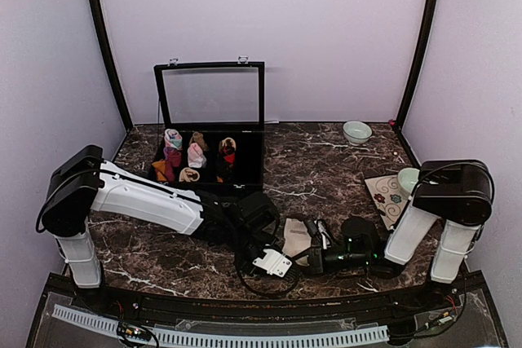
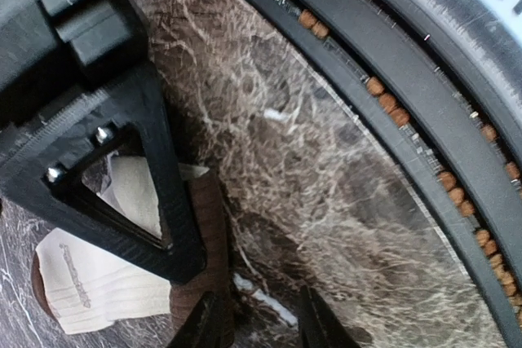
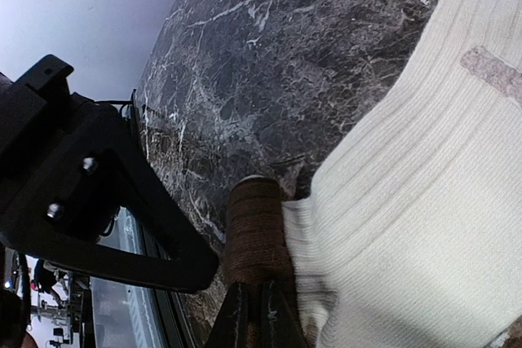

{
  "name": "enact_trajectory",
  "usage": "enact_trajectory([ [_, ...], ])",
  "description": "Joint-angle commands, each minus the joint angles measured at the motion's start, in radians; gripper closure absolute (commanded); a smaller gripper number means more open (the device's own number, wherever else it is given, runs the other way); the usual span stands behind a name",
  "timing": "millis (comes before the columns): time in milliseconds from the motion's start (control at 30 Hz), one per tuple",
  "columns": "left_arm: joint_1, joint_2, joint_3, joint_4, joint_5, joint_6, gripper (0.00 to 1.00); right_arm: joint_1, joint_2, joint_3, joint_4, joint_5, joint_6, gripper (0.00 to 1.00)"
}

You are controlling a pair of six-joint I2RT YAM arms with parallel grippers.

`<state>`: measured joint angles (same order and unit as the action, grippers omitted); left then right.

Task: Roll the socks
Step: Roll the sock at the center of the board.

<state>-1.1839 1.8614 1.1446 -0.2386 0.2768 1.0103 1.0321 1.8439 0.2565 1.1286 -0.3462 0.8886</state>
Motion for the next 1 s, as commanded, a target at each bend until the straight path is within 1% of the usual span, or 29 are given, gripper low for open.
enact_trajectory([
  [0, -0.005, 0.036, 0.003, 0.047, -0.056, 0.042, 0.71, -0.015, 0.11, -0.041, -0.33, 0.036, 0.023, 0.98],
  [167, -0.003, 0.059, -0.006, 0.098, -0.113, 0.048, 0.8, -0.018, 0.1, -0.07, -0.318, 0.037, 0.029, 0.98],
  [333, 0.007, 0.05, -0.007, 0.123, -0.135, 0.044, 0.79, -0.018, 0.079, -0.074, -0.351, 0.035, 0.015, 0.98],
  [433, 0.007, 0.0, 0.008, 0.068, -0.09, 0.015, 0.79, -0.019, 0.061, -0.078, -0.377, 0.05, 0.007, 0.98],
  [500, 0.006, -0.037, 0.025, 0.0, -0.045, -0.003, 0.77, -0.018, 0.056, -0.077, -0.394, 0.054, -0.003, 0.98],
  [533, 0.008, -0.045, 0.049, -0.086, -0.017, -0.01, 0.76, -0.018, 0.057, -0.077, -0.398, 0.055, -0.005, 0.98],
  [567, 0.008, -0.05, 0.069, -0.135, 0.019, -0.015, 0.75, -0.018, 0.06, -0.077, -0.398, 0.055, -0.006, 0.98],
  [667, 0.01, -0.071, 0.064, -0.19, 0.061, -0.009, 0.7, -0.018, 0.074, -0.069, -0.397, 0.05, -0.011, 0.98],
  [733, 0.013, -0.074, 0.057, -0.195, 0.066, -0.011, 0.68, -0.019, 0.083, -0.066, -0.393, 0.049, -0.01, 0.99],
  [800, 0.017, -0.077, 0.049, -0.161, 0.057, -0.023, 0.64, -0.018, 0.086, -0.065, -0.387, 0.047, -0.009, 0.99],
  [900, 0.026, -0.063, 0.033, -0.081, 0.02, -0.025, 0.6, -0.018, 0.083, -0.065, -0.388, 0.049, -0.007, 0.99],
  [967, 0.03, -0.049, 0.014, -0.015, -0.013, -0.016, 0.59, -0.018, 0.079, -0.065, -0.391, 0.049, -0.007, 0.99],
])
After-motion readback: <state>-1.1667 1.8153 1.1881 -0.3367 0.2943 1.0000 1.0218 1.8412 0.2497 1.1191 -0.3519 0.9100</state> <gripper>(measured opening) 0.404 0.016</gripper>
